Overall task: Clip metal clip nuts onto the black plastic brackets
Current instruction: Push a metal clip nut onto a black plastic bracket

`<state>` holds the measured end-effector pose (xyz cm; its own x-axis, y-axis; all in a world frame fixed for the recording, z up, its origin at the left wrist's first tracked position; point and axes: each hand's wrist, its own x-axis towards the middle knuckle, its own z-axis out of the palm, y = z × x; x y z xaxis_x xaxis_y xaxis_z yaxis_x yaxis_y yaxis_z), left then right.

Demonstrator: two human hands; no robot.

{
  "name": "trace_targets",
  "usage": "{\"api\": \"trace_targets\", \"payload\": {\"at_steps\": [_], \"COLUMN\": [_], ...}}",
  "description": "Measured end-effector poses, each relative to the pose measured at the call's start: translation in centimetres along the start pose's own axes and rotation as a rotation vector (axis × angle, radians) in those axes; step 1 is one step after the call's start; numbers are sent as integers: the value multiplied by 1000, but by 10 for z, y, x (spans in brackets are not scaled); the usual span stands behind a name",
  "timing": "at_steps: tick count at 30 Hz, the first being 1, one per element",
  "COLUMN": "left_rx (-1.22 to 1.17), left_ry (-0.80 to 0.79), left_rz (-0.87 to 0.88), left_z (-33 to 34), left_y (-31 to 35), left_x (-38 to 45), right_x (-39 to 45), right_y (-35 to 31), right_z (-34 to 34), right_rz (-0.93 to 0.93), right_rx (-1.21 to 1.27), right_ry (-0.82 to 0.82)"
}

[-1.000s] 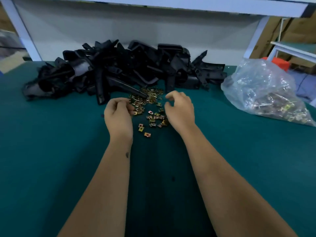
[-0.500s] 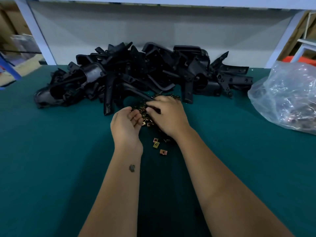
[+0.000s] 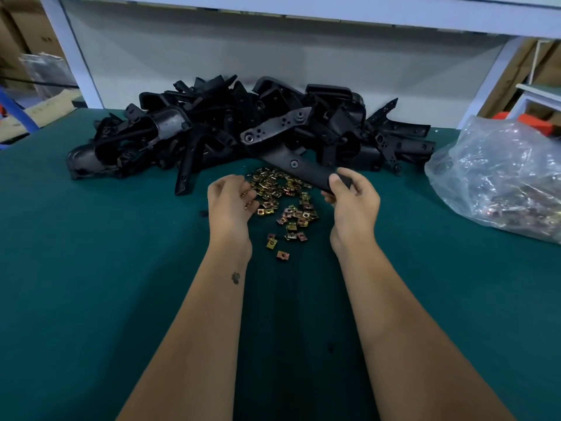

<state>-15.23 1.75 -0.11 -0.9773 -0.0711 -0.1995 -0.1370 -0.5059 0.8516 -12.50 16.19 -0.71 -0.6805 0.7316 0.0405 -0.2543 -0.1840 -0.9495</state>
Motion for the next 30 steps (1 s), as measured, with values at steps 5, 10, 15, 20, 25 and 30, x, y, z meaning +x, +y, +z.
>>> {"api": "trace_targets", "payload": {"at_steps": [5,10,15,20,25,30], "left_rx": [-15,59,50,518,841,575], "left_ry": [-233,-330,-46,-64,-133,-118], "left_rz": [97,143,234,455,605,534], "left_z": [-4,4,2,-9,-9,-10], "left_y": [2,-5,-2,6,-2,1], "left_x": [-14,-27,-21,-11,-13,-10], "right_x": [-19,-32,-38,-28,-25,-22], "right_y": [-7,-7,-6,-13,-16,-19], "right_z": [-18,-15,-8,-14,-16,-20], "right_rz": [117,99,-116,39,16,105], "right_rx": [156,111,-272,39,-114,89], "right_ry": [-45,-219,-327,-430,-391,-222]}}
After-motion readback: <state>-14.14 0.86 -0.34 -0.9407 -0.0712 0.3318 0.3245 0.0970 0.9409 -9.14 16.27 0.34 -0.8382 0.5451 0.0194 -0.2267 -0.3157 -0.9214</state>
